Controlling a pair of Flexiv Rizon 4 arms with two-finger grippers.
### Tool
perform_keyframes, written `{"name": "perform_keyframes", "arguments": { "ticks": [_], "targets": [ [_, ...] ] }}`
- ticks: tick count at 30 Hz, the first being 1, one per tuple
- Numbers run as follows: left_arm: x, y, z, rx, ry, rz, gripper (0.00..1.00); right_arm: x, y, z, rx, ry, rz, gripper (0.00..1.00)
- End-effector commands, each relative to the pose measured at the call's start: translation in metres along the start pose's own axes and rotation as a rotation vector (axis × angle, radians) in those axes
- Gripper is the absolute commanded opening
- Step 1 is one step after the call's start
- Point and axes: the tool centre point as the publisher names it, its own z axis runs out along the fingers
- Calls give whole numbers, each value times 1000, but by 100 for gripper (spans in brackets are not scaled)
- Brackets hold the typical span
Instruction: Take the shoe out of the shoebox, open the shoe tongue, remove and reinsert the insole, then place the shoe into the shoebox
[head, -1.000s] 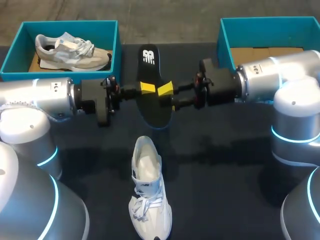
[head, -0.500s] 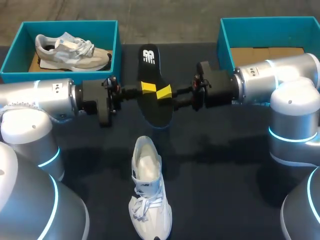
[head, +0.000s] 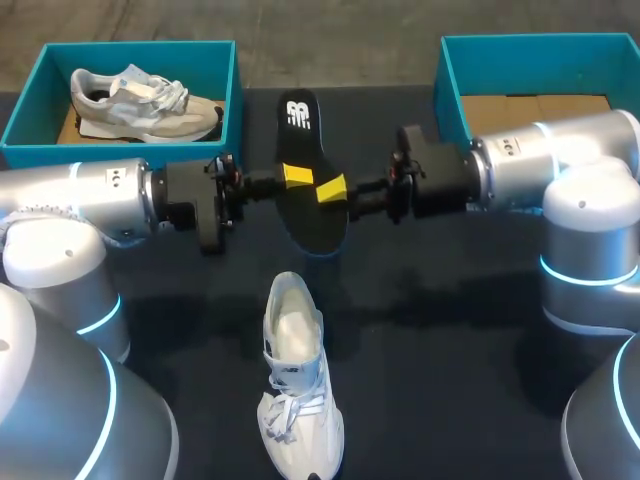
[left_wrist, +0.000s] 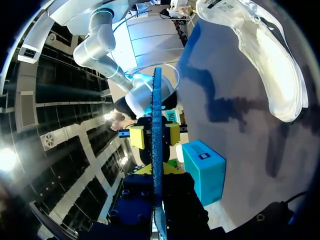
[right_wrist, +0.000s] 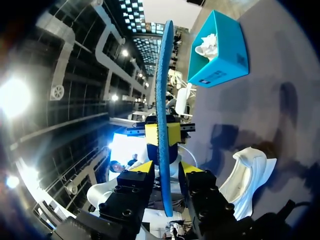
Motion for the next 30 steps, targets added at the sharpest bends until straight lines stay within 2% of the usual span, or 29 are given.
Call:
{"name": "perform_keyframes", "arguments": {
  "ticks": [1, 11, 17, 25, 27, 29, 30],
  "targets": [
    [1, -1, 1, -1, -2, 2, 0, 0, -2, -1, -5, -1, -1, 30],
    [4, -3, 4, 7, 2, -5, 0, -4, 1, 4, 8, -5, 4, 27],
    [5, -3, 4, 5, 3, -9, 0, -5, 2, 3, 8, -5, 7, 16],
    [6, -1, 5, 4, 3, -9, 0, -6, 4, 3, 8, -6, 7, 12],
    [6, 0, 5, 5, 3, -10, 0, -6, 4, 2, 8, -6, 8, 8],
    [6, 0, 5, 4, 4, -9, 0, -6, 4, 2, 9, -7, 8, 0],
    [7, 0, 5, 4, 4, -10, 0, -6, 4, 2, 9, -7, 7, 0]
  ]
}}
